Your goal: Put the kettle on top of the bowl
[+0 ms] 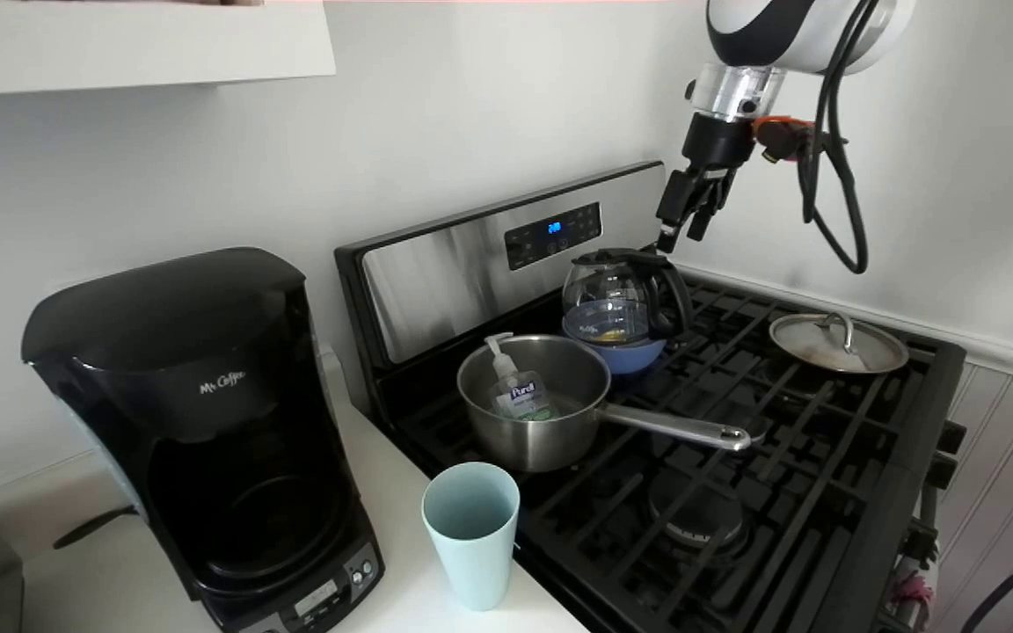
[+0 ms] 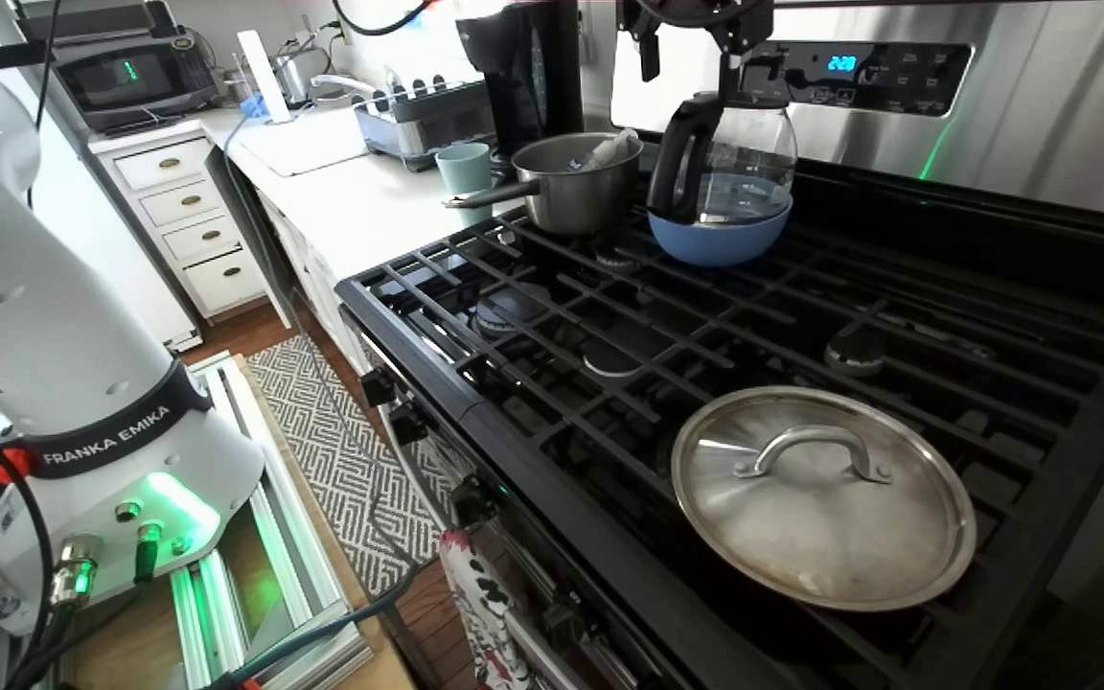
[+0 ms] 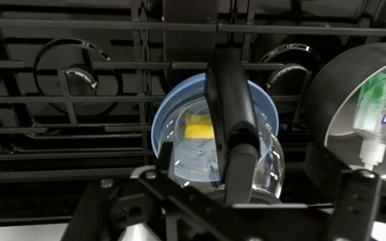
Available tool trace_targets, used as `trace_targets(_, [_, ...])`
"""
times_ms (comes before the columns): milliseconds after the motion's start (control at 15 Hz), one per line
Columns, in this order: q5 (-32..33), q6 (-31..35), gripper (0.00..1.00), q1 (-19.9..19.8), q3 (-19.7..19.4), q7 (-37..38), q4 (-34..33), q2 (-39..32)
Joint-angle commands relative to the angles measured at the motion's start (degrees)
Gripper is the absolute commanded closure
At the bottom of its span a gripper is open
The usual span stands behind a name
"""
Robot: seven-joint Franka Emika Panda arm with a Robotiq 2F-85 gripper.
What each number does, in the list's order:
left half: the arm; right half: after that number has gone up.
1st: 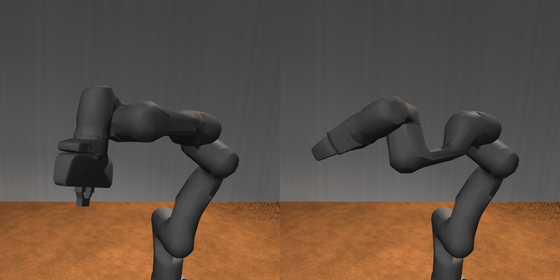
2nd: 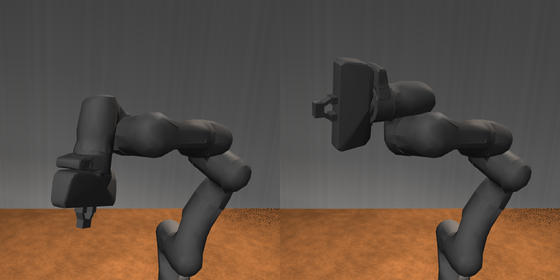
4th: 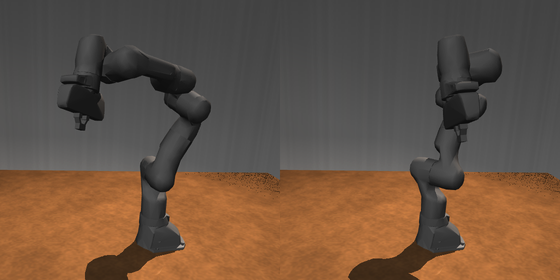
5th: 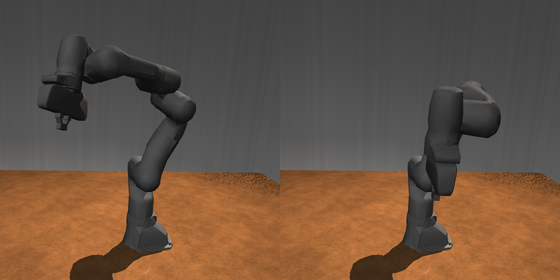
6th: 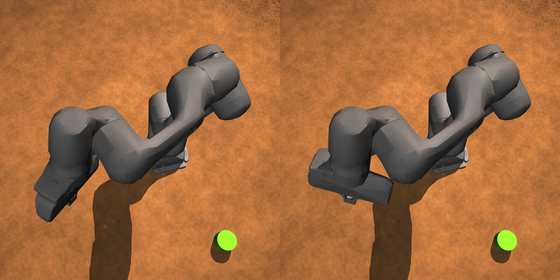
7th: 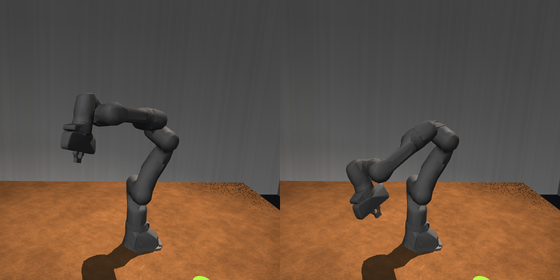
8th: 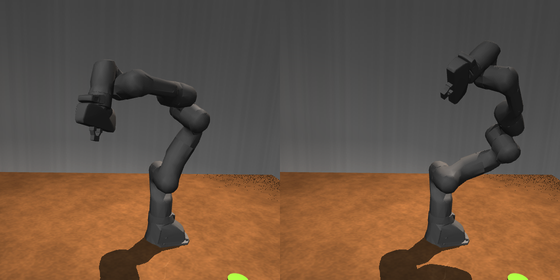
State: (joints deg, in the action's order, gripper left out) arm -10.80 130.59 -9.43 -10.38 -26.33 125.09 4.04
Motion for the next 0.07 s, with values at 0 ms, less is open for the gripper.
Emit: trace_targets(0, [-0.6,-0.1,0.0,0.1,-1.1,-1.2,2.1,2.6])
